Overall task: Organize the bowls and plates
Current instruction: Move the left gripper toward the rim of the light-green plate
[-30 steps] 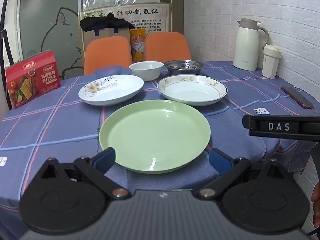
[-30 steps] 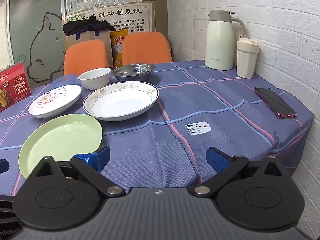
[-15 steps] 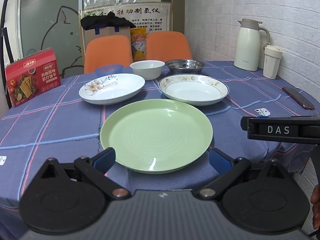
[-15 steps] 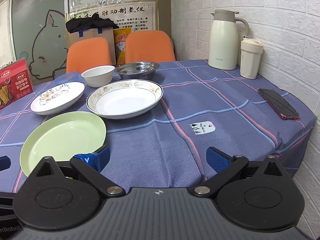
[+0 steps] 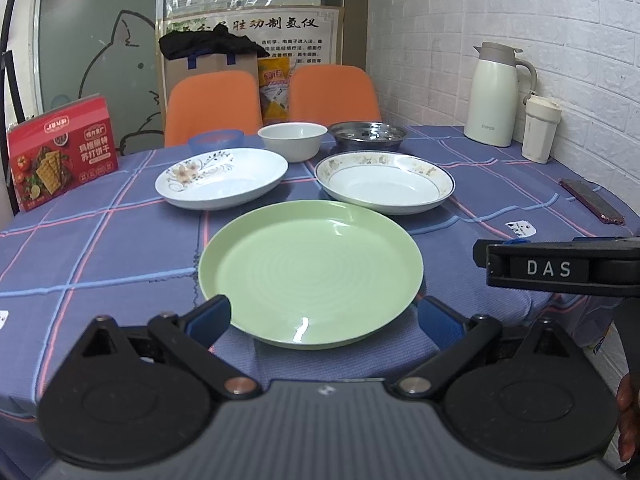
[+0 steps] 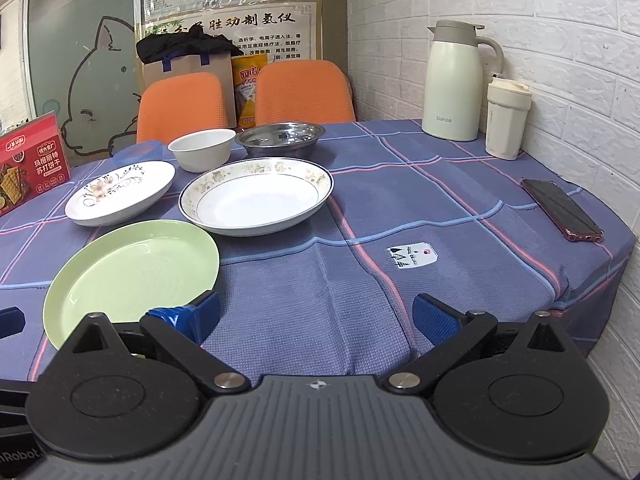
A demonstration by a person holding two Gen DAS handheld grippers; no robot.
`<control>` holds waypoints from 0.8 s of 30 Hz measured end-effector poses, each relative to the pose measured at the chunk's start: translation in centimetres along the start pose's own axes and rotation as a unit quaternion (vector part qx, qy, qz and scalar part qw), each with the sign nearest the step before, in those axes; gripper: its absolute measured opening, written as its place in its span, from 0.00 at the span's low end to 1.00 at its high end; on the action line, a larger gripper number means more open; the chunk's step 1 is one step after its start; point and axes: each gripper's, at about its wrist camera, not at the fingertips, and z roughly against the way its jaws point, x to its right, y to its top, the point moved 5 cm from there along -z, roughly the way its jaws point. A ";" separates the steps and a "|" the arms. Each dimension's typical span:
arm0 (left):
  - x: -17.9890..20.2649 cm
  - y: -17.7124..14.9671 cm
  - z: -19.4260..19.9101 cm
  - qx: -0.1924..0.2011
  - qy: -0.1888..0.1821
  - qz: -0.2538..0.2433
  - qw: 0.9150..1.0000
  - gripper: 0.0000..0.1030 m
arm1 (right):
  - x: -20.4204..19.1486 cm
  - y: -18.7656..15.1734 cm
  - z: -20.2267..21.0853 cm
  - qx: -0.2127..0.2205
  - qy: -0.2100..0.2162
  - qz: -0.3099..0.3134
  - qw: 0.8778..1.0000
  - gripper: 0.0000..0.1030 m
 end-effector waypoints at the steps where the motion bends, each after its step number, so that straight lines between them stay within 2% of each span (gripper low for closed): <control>1: 0.0 0.0 0.0 0.000 0.000 0.000 1.000 0.96 | 0.0 0.0 0.0 0.000 0.000 0.000 1.000 0.88; 24: -0.6 -0.1 -0.3 -0.003 -0.005 0.004 1.000 0.96 | -0.8 -0.2 -0.5 -0.010 0.005 0.009 1.000 0.88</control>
